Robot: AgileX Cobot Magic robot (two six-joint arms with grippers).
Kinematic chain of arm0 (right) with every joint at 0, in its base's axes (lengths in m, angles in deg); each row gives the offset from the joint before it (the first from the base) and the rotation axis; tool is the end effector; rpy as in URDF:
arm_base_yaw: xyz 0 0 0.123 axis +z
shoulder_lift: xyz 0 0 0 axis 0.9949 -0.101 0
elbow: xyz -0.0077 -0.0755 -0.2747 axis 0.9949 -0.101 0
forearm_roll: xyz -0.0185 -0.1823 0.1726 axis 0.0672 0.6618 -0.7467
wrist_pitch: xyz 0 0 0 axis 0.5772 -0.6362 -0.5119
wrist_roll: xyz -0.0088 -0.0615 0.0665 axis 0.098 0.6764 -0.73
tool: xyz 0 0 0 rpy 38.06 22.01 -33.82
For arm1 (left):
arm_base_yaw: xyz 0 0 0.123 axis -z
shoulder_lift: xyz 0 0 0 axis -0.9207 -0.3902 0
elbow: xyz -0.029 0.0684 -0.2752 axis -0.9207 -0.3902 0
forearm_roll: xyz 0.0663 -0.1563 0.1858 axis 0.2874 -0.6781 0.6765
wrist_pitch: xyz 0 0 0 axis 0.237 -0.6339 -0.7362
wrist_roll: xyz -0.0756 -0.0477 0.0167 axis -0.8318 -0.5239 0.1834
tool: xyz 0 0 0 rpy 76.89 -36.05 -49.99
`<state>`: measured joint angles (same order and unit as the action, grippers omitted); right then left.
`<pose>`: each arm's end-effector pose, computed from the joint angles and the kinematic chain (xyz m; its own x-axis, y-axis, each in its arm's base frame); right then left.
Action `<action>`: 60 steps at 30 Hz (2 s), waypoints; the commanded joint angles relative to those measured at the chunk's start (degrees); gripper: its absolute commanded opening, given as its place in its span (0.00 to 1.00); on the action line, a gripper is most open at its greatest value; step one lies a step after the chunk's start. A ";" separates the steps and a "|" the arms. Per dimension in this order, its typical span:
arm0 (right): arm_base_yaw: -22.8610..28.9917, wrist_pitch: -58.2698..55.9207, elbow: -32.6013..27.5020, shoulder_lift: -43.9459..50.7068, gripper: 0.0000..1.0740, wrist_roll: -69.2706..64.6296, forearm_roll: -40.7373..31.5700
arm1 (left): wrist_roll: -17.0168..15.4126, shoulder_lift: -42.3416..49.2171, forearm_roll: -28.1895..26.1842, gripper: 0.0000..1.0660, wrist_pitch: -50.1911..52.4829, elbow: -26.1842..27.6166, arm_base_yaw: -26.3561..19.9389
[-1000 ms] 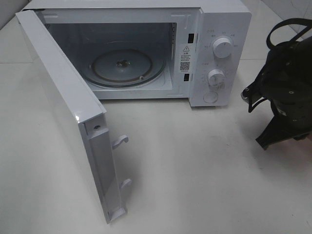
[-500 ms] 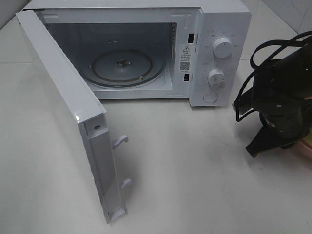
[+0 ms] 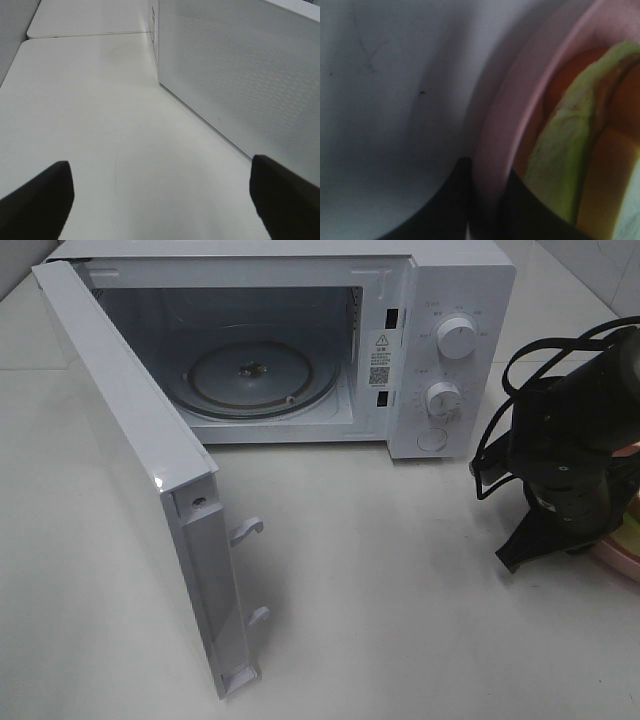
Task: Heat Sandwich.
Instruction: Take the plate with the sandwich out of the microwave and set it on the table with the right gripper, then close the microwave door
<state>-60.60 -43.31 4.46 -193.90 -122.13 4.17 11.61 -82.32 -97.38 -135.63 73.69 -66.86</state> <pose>0.2937 0.0751 0.0946 -0.9165 -0.3869 -0.1012 -0.2789 0.7997 -0.5317 -0.0055 -0.0123 0.2795 -0.4217 0.0404 -0.9058 0.1423 0.9896 -0.0221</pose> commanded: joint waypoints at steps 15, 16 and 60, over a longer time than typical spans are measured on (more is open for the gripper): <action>-0.29 -0.52 0.17 0.80 0.18 -0.74 -2.06 | -0.29 1.26 -0.11 0.84 0.17 -0.23 -0.11; -0.29 -0.29 0.17 1.43 0.22 0.17 -3.04 | -0.29 1.26 -0.11 0.84 0.17 -0.23 -0.11; -0.17 -11.80 0.17 45.95 0.73 38.56 -42.23 | -0.29 1.26 -0.11 0.84 0.17 -0.23 -0.11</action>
<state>-60.60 -53.57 4.40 -149.61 -84.88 -37.37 11.61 -82.32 -97.38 -135.63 73.69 -66.86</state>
